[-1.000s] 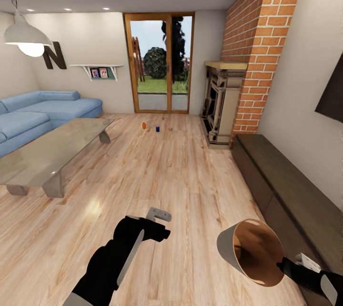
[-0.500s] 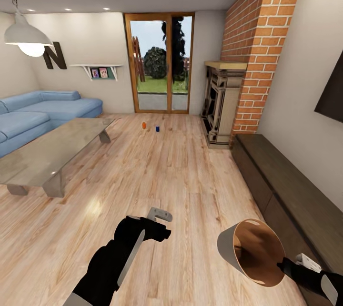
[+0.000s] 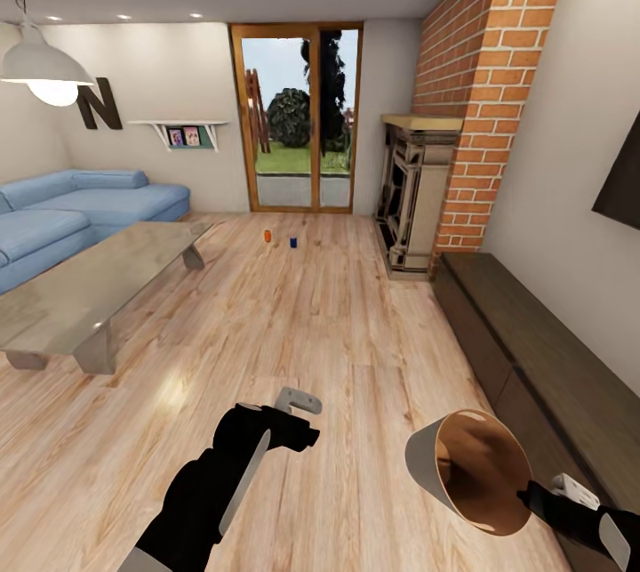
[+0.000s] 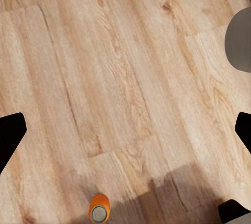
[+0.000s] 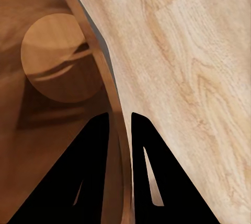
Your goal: Put the three can of soda from the living room inside the tash can in the kitchen.
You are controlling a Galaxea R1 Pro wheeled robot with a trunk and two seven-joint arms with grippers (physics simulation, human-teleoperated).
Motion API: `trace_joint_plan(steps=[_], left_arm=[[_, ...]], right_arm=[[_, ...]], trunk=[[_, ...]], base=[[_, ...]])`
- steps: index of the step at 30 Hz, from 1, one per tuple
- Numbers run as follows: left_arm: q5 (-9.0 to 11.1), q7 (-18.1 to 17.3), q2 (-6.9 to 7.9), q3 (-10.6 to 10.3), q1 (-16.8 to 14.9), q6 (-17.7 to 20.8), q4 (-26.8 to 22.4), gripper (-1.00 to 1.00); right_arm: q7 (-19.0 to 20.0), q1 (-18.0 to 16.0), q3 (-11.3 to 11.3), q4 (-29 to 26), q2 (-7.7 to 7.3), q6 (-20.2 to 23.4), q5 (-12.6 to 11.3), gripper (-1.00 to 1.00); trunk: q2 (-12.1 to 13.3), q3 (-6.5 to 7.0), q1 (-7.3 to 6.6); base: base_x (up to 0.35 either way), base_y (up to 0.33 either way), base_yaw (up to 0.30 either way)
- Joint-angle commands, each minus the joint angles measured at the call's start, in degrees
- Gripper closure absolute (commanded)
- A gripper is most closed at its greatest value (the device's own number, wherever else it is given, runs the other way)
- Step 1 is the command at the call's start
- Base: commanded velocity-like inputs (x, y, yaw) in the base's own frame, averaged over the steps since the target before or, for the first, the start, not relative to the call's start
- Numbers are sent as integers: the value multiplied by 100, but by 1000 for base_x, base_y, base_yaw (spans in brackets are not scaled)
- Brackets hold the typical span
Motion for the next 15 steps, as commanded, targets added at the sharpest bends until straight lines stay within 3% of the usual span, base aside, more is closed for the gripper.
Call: trace_joint_plan(steps=[1,15], left_arm=[[1,0,0,0,1,0,-1,-100],[-21,-8,-43,1,-70,151,113,-100]], right_arm=[[36,-4,-33,-4,0,29,-113,100],[36,-4,-13,-4,7,27,-113,100]], trunk=[[0,1,0],[0,1,0]], base=[[13,-2,0],[2,0,0]])
